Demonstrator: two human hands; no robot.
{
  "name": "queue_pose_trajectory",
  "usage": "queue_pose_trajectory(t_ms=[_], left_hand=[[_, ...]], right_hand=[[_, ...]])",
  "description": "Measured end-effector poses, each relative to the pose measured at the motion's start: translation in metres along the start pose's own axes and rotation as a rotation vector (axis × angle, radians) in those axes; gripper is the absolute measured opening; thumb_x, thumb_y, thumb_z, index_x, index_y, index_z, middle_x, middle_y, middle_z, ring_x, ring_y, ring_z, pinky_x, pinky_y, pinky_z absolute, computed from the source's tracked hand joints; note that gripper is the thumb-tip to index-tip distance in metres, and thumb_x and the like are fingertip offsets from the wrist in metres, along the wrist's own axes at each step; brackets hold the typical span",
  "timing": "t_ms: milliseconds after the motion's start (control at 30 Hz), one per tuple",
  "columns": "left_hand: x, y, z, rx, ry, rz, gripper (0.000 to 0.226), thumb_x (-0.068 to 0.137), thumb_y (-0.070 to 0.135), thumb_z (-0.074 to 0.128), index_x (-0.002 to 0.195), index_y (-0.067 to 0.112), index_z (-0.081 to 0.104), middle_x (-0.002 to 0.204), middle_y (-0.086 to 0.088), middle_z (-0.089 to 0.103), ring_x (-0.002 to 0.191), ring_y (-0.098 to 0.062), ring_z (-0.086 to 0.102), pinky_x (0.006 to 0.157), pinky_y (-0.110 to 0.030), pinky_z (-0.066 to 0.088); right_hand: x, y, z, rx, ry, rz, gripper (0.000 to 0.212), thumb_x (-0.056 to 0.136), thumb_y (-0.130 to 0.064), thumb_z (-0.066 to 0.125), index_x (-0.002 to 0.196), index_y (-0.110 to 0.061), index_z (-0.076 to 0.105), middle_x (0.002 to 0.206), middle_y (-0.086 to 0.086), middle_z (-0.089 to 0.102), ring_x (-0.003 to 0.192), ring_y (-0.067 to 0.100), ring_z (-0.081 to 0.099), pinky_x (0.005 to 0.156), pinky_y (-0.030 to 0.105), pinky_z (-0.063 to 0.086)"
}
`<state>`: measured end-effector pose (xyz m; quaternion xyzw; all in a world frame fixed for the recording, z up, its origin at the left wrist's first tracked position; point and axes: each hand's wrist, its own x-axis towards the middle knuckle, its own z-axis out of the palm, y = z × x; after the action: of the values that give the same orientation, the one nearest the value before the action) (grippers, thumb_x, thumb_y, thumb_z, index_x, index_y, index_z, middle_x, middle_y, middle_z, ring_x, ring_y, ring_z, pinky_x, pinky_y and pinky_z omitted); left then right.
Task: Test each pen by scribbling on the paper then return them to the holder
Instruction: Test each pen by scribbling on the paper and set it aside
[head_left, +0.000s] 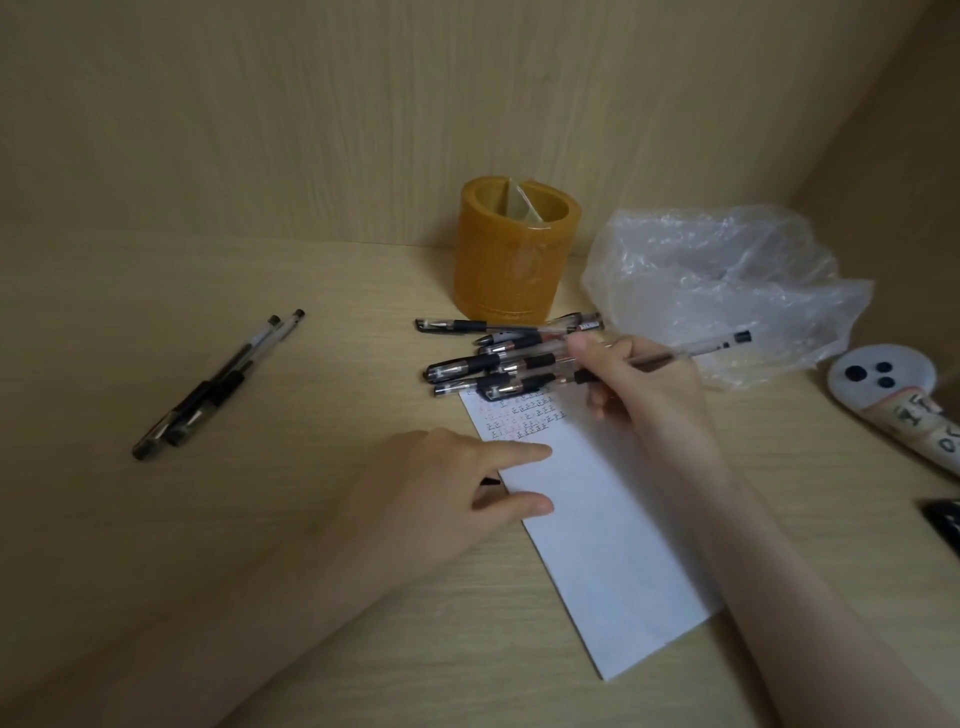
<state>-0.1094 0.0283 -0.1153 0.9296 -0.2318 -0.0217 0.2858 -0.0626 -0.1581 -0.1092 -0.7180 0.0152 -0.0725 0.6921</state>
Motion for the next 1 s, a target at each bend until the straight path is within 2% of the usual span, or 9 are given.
queue_pose_trajectory(t_ms=[67, 133, 200, 333, 433, 567, 700, 867, 1000], left_hand=[[0.001, 0.000, 0.001, 0.026, -0.016, -0.002, 0.048, 0.074, 0.070, 0.048, 0.120, 0.056, 0.048, 0.056, 0.019, 0.052, 0.079, 0.003, 0.059, 0.069, -0.012, 0.042], [0.001, 0.000, 0.003, 0.040, -0.029, -0.006, 0.049, 0.074, 0.070, 0.048, 0.120, 0.055, 0.049, 0.070, 0.027, 0.056, 0.088, 0.004, 0.060, 0.072, -0.013, 0.042], [0.001, 0.000, 0.003, 0.038, -0.036, -0.007, 0.048, 0.074, 0.068, 0.050, 0.120, 0.055, 0.049, 0.073, 0.029, 0.054, 0.090, 0.003, 0.060, 0.075, -0.014, 0.044], [0.001, -0.001, 0.003, 0.041, -0.032, -0.001, 0.048, 0.075, 0.068, 0.049, 0.121, 0.054, 0.049, 0.076, 0.017, 0.066, 0.087, 0.001, 0.061, 0.079, -0.023, 0.048], [0.001, -0.001, 0.004, 0.028, -0.036, -0.007, 0.048, 0.076, 0.067, 0.050, 0.121, 0.053, 0.049, 0.083, 0.018, 0.066, 0.092, 0.001, 0.060, 0.081, -0.024, 0.048], [0.001, 0.000, 0.004, 0.024, -0.038, -0.012, 0.046, 0.076, 0.065, 0.051, 0.121, 0.053, 0.049, 0.062, 0.022, 0.055, 0.092, 0.002, 0.060, 0.079, -0.021, 0.047], [0.002, -0.003, 0.004, 0.030, -0.035, -0.009, 0.046, 0.076, 0.067, 0.049, 0.121, 0.053, 0.049, 0.081, 0.017, 0.067, 0.094, 0.003, 0.059, 0.081, -0.021, 0.046], [0.001, -0.001, 0.003, 0.029, -0.047, -0.015, 0.047, 0.076, 0.067, 0.049, 0.121, 0.053, 0.048, 0.062, 0.018, 0.055, 0.090, 0.003, 0.059, 0.079, -0.019, 0.046], [0.001, -0.001, 0.003, 0.025, -0.038, -0.020, 0.047, 0.076, 0.067, 0.050, 0.121, 0.053, 0.049, 0.062, 0.017, 0.057, 0.089, 0.003, 0.059, 0.080, -0.023, 0.048]], right_hand=[[0.002, 0.005, 0.003, -0.097, 0.060, -0.015, 0.042, 0.075, -0.026, 0.079, 0.043, -0.020, 0.052, 0.041, 0.002, 0.046, 0.037, 0.011, 0.038, 0.041, 0.017, 0.032], [0.003, 0.007, 0.006, -0.174, 0.092, -0.028, 0.042, 0.074, -0.026, 0.080, 0.046, -0.016, 0.051, 0.039, 0.004, 0.044, 0.032, 0.011, 0.034, 0.039, 0.017, 0.030], [0.002, 0.010, 0.009, -0.206, 0.108, -0.044, 0.044, 0.077, -0.027, 0.079, 0.048, -0.012, 0.049, 0.038, 0.004, 0.043, 0.031, 0.010, 0.034, 0.039, 0.016, 0.029], [0.003, 0.018, 0.009, -0.249, 0.163, -0.087, 0.040, 0.081, -0.021, 0.073, 0.049, -0.014, 0.049, 0.041, -0.003, 0.046, 0.040, 0.008, 0.038, 0.047, 0.021, 0.033], [0.005, 0.022, 0.009, -0.291, 0.209, -0.102, 0.035, 0.079, -0.008, 0.066, 0.048, -0.015, 0.050, 0.044, -0.006, 0.050, 0.047, 0.007, 0.043, 0.051, 0.023, 0.035], [0.005, 0.024, 0.009, -0.290, 0.206, -0.128, 0.035, 0.076, -0.004, 0.064, 0.047, -0.015, 0.048, 0.045, -0.004, 0.049, 0.049, 0.008, 0.043, 0.052, 0.024, 0.034], [0.007, 0.027, 0.009, -0.276, 0.192, -0.146, 0.037, 0.076, -0.003, 0.063, 0.046, -0.017, 0.047, 0.042, -0.010, 0.047, 0.048, 0.007, 0.042, 0.053, 0.024, 0.035], [0.006, 0.028, 0.008, -0.265, 0.165, -0.169, 0.041, 0.077, 0.001, 0.061, 0.044, -0.019, 0.045, 0.040, -0.012, 0.045, 0.045, 0.002, 0.039, 0.050, 0.016, 0.033], [0.007, 0.028, 0.008, -0.259, 0.153, -0.178, 0.041, 0.077, 0.001, 0.061, 0.045, -0.019, 0.045, 0.041, -0.012, 0.045, 0.046, 0.002, 0.040, 0.050, 0.015, 0.033]])
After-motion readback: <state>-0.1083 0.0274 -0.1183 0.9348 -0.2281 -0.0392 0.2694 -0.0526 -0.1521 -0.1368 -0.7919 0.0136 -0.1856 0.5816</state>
